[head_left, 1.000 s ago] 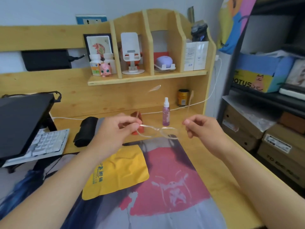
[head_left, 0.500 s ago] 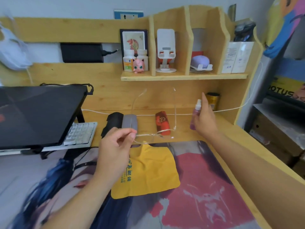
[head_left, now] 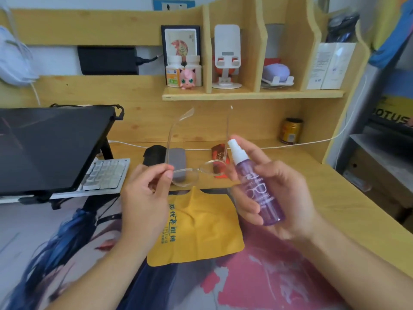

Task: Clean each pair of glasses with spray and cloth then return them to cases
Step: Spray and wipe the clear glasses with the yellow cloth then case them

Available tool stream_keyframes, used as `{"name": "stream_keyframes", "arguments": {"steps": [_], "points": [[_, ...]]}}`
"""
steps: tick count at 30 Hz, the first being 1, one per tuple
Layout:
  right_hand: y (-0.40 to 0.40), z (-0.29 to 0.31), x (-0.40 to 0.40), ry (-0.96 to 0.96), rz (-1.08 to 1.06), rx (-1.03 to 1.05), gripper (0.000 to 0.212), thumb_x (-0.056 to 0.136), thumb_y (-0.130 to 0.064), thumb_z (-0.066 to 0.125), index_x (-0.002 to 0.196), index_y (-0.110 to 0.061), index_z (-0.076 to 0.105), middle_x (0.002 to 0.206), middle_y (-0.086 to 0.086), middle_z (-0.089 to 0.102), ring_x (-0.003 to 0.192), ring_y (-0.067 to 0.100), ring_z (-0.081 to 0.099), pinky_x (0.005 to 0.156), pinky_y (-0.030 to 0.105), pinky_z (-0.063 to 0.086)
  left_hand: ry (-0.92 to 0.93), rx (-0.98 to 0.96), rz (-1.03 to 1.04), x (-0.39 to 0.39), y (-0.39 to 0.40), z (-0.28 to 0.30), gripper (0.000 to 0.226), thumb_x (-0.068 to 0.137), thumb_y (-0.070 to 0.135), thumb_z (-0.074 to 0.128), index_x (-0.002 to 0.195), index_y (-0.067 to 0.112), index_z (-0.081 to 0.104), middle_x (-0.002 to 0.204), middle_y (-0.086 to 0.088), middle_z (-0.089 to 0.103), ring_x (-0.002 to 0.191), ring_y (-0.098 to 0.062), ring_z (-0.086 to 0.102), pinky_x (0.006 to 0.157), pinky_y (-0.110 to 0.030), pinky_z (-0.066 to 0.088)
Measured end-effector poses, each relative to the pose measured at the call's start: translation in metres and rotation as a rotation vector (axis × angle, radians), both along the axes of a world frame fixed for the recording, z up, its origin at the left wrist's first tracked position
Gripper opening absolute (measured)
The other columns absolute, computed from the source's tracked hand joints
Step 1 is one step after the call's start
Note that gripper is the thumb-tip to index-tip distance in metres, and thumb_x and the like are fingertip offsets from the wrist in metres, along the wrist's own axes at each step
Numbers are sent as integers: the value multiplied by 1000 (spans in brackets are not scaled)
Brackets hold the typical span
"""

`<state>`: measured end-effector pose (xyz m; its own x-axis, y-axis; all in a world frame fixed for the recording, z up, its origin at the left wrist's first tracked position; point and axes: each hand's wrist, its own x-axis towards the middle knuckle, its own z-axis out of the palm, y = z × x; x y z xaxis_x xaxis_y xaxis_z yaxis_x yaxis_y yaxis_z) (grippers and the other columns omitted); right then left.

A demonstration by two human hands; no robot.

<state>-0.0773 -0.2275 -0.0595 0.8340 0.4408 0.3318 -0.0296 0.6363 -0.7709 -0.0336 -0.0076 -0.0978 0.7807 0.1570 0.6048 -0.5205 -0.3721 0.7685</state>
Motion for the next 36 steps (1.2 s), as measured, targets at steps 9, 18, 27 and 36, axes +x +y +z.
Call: {"name": "stream_keyframes", "arguments": {"steps": [9, 18, 27, 36], "points": [[4, -2, -3, 15, 101, -15, 68, 85, -5, 50, 149, -27, 40, 88, 13, 43, 49, 20, 33, 40, 25, 32, -63, 28, 7, 1, 4, 2, 15, 97, 20, 62, 102, 29, 73, 92, 9, 61, 91, -8, 62, 78, -11, 45], [-3, 4, -5, -483, -997, -1309, 63, 89, -16, 52, 138, -50, 32, 75, -14, 57, 64, 11, 54, 57, 27, 42, -295, 199, 78, -1, 4, 1, 16, 95, 2, 65, 104, 7, 76, 87, 1, 57, 85, 0, 57, 75, -8, 42], [6, -2, -4, -488, -994, -1432, 61, 90, -19, 51, 139, -50, 30, 71, -10, 55, 70, 17, 55, 63, 48, 52, -354, 240, 84, 0, 3, 0, 15, 92, -3, 67, 103, 3, 76, 87, -2, 58, 86, -1, 57, 75, -9, 41], [5, -1, -3, -501, -1039, -1379, 51, 91, -38, 40, 139, -46, 28, 69, -12, 56, 65, 12, 54, 59, 41, 47, -358, 259, 74, -2, 2, 0, 15, 91, -5, 68, 102, 3, 76, 87, 0, 57, 86, 1, 56, 75, -7, 40]]}}
